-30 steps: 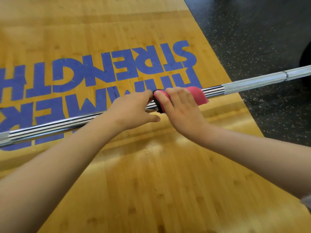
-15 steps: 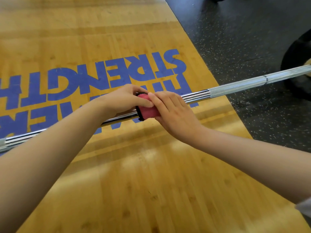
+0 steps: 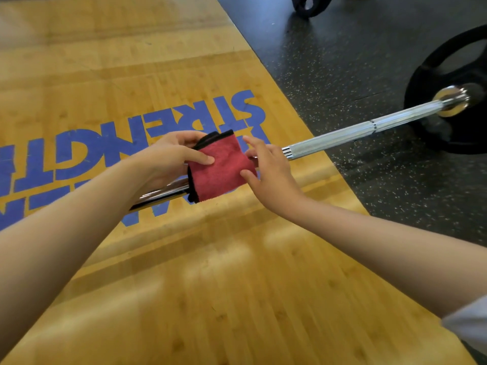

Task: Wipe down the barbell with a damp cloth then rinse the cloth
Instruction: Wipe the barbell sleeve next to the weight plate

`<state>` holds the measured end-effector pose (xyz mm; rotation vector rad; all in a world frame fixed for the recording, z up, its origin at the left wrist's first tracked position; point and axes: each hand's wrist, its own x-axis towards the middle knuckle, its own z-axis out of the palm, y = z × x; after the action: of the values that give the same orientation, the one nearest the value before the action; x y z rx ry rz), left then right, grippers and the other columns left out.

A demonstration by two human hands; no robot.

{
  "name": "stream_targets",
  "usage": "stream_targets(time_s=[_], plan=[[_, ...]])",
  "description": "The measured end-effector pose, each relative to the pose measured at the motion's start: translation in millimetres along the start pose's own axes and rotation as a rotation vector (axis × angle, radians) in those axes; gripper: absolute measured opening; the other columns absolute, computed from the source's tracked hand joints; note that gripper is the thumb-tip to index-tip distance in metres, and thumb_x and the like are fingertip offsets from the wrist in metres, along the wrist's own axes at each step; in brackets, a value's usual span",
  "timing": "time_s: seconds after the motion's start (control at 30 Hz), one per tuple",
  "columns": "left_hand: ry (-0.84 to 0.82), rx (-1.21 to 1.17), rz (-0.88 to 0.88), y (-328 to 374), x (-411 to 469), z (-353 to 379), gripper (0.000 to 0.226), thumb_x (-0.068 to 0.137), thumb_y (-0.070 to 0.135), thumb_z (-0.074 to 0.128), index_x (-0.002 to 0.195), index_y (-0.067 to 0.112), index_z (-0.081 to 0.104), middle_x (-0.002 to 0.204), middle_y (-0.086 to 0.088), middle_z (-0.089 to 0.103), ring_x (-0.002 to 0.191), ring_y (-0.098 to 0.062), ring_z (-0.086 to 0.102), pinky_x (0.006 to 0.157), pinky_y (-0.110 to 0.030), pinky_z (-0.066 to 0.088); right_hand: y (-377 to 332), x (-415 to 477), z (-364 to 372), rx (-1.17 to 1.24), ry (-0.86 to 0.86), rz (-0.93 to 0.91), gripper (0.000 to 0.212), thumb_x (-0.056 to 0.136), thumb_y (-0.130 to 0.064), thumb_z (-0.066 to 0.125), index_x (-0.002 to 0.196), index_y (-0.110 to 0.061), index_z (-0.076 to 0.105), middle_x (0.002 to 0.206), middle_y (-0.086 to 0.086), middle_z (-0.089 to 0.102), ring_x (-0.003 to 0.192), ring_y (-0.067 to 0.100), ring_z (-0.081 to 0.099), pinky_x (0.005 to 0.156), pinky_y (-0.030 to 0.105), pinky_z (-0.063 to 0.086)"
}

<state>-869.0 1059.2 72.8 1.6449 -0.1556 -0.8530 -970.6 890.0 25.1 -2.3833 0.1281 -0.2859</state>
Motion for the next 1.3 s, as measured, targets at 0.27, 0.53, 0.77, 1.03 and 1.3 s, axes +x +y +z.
stream_targets(time_s=[0.27,0.53,0.77,1.03,1.3], plan=[[-0.010,-0.071,-0.054,11.6,16.6,22.3,0.027,0.081,-0.012,0.060,0.097,0.009,0.062,0.082,-0.003,0.067,0.068,-0.012,0.068,0.060,-0.023,0.056,6.1,5.2,-23.3,0.273,0.080,0.051,0.037,0.088,0.001,0.051,0.119,-0.019,0.046,0.100,0.001,0.053,0.085,0.016,0.055,0.075,0.043,0.050],[-0.056,0.225,-0.089,27.2,61.9,52.4,0.027,0.078,-0.004,0.071,0.095,0.013,0.059,0.087,-0.003,0.065,0.085,-0.018,0.064,0.084,-0.036,0.053,33.1,9.9,-48.3,0.173,0.170,0.088,0.037,0.088,0.001,0.050,0.119,-0.019,0.049,0.102,-0.012,0.047,0.077,0.003,0.047,0.067,0.032,0.045],[-0.157,0.389,-0.084,75.6,83.7,100.7,0.025,0.078,0.000,0.074,0.090,0.013,0.056,0.084,-0.002,0.066,0.079,-0.017,0.065,0.068,-0.028,0.057,59.8,19.9,-107.8,0.246,0.167,0.198,0.033,0.087,0.001,0.050,0.111,-0.022,0.051,0.094,-0.003,0.055,0.070,0.007,0.051,0.070,0.037,0.048],[-0.174,0.392,-0.144,147.7,83.8,161.3,0.030,0.078,0.003,0.075,0.101,0.009,0.057,0.097,-0.011,0.063,0.088,-0.021,0.064,0.086,-0.037,0.054,68.4,29.6,-211.6,0.221,0.148,0.205,0.026,0.088,-0.003,0.052,0.105,-0.022,0.055,0.094,-0.006,0.055,0.080,0.006,0.053,0.072,0.028,0.047],[-0.325,0.296,-0.151,185.1,129.3,228.0,0.023,0.081,0.008,0.072,0.102,0.001,0.064,0.089,-0.006,0.065,0.086,-0.015,0.064,0.083,-0.030,0.056,110.8,45.3,-285.2,0.120,0.195,0.293,0.024,0.086,-0.002,0.054,0.094,-0.024,0.056,0.091,-0.005,0.056,0.079,0.002,0.051,0.067,0.014,0.038]])
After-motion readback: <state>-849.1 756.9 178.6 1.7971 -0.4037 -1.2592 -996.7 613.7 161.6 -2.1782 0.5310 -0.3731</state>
